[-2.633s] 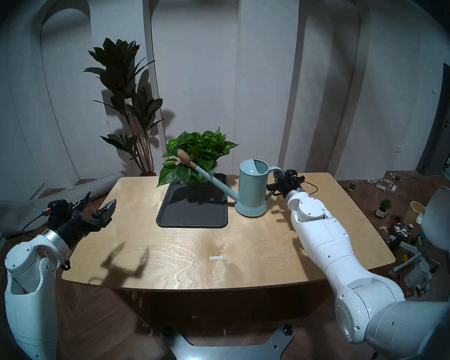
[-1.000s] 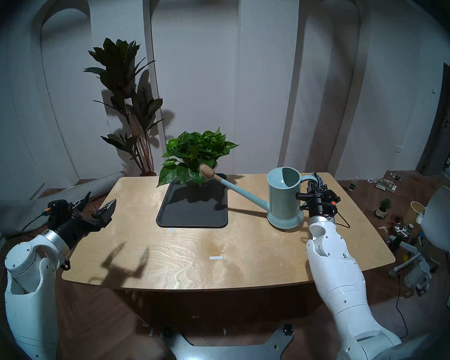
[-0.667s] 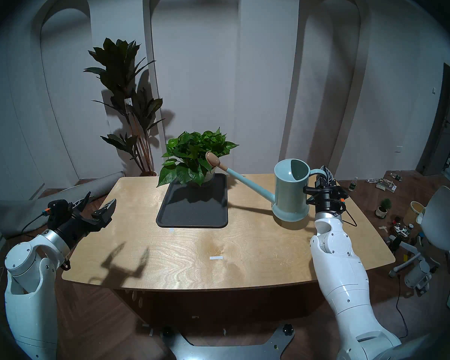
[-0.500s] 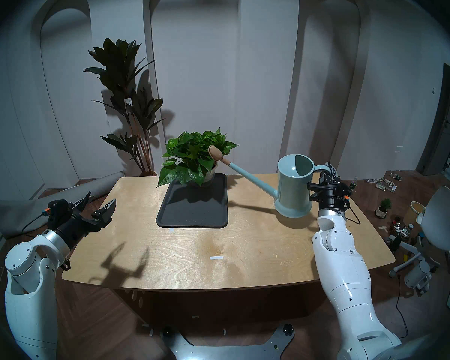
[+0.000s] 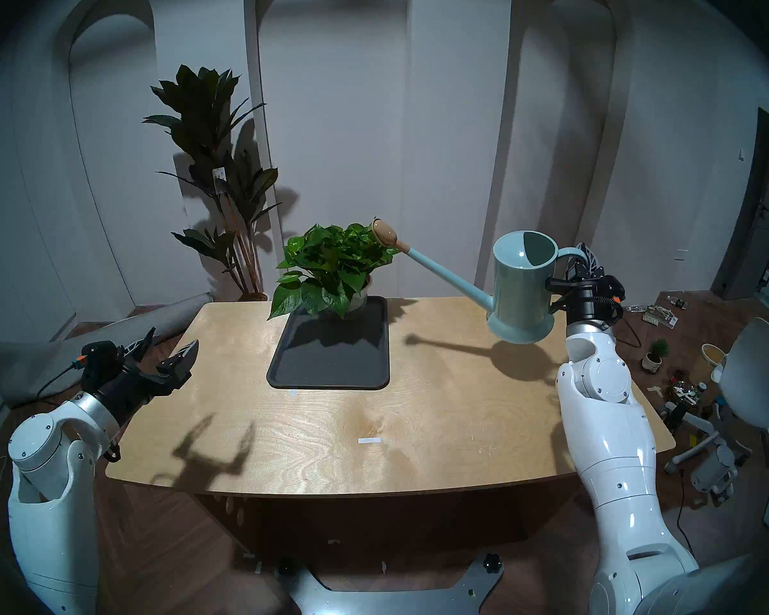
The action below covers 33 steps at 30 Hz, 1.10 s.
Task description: Pick up the watering can and pour water into the potted plant, then put the can down
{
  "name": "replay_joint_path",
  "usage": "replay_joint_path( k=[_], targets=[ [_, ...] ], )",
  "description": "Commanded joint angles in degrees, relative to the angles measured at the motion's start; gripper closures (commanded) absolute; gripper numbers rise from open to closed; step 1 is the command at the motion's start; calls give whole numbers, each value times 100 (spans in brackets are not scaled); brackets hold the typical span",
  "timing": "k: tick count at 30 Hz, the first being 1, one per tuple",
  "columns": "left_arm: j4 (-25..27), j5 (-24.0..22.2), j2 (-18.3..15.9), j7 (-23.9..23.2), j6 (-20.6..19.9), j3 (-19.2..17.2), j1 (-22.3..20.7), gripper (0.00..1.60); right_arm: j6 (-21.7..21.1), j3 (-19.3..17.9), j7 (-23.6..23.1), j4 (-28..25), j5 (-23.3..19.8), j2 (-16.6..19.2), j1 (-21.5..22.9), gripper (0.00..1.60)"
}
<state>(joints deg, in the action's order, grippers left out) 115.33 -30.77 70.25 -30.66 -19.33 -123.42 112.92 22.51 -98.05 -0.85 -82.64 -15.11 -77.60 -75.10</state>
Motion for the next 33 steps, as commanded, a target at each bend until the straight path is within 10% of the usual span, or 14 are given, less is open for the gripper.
replay_joint_path(
  k=[1, 33],
  targets=[
    [66, 0, -21, -12, 15, 0, -24, 0, -332, 17, -18, -486, -1, 428, 584, 160],
    [12, -25, -22, -12, 16, 3, -33, 0, -1910, 491, 137, -258, 2, 703, 1543, 160]
  ],
)
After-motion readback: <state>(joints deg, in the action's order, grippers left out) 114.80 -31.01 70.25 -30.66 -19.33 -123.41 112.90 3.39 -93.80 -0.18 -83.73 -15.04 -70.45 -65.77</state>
